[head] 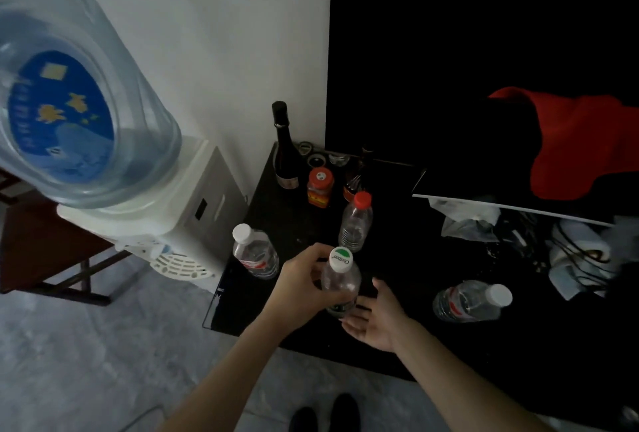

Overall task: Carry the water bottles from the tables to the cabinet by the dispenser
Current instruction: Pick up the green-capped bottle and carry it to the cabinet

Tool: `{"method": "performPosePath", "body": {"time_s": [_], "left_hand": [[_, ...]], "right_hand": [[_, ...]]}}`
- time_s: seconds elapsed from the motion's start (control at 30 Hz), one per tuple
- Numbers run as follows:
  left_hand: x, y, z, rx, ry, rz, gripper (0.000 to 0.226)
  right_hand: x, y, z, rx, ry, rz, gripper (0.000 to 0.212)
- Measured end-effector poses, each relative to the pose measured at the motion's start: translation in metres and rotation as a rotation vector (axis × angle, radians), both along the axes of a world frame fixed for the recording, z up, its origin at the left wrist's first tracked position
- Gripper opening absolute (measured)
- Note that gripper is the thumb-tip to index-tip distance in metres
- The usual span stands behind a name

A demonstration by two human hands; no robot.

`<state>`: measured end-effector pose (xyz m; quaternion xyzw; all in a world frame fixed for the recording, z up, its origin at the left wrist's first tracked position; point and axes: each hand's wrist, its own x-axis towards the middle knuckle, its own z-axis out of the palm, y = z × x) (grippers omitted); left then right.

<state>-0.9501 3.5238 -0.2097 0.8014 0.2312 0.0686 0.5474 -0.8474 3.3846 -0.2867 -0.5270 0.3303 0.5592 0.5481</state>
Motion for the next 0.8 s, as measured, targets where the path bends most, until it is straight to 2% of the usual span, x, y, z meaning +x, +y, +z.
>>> {"method": "performPosePath", "body": {"time_s": [0.23, 0.47, 0.63, 0.8], "left_hand": [[0.022, 0.000, -0.034, 0.058, -0.024, -0.079, 0.056], [0.024, 0.000, -0.061, 0.088, -0.056, -0.047, 0.056], [0.028, -0.002, -0.075, 0.103, -0.042, -0.028, 0.057], [0.037, 0.004, -0.072, 0.105, 0.023, -0.132, 0.060]], "right_hand": [[0.027, 0.005, -0.025, -0.028, -0.034, 0.001, 0.066], [0.033, 0.003, -0.044, -0.026, -0.095, 0.052, 0.064], [0.029, -0.004, -0.051, 0.031, -0.067, -0.049, 0.070], [0.029, -0.011, -0.033, 0.053, -0.082, -0.078, 0.070]]}}
